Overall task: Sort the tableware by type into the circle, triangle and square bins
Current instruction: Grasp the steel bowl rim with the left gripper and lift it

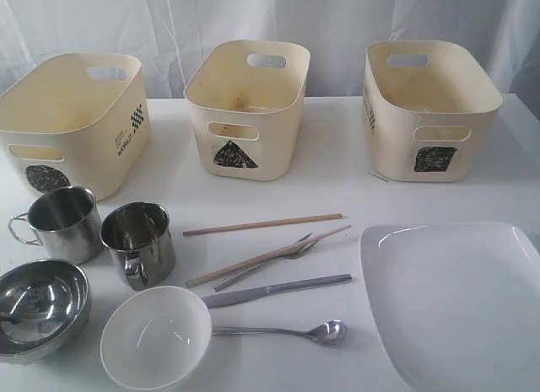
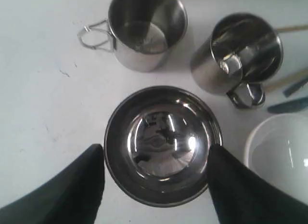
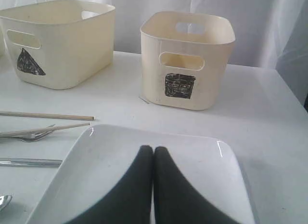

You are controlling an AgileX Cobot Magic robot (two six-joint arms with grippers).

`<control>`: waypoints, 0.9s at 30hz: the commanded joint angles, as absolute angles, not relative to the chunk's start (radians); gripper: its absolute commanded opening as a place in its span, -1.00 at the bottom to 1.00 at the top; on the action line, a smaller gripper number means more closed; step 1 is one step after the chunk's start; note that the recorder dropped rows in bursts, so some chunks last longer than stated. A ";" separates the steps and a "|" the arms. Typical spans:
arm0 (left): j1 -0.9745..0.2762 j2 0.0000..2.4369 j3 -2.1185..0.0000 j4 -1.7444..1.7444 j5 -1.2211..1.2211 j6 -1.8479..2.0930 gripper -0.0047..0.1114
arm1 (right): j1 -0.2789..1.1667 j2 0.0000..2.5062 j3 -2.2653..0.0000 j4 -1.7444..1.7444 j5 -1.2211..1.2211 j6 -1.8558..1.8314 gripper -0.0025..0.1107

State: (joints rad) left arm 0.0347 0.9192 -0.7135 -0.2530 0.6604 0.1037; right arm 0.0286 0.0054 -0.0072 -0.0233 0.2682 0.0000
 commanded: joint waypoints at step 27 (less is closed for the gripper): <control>0.028 1.575 -0.746 -0.215 0.506 0.314 -0.01 | 0.023 0.000 0.000 -0.029 0.262 0.000 -0.96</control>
State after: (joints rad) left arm 0.0347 1.5591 -0.7425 -0.2134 0.4870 0.3086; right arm 0.0286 0.0054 -0.0072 -0.0233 0.2682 0.0000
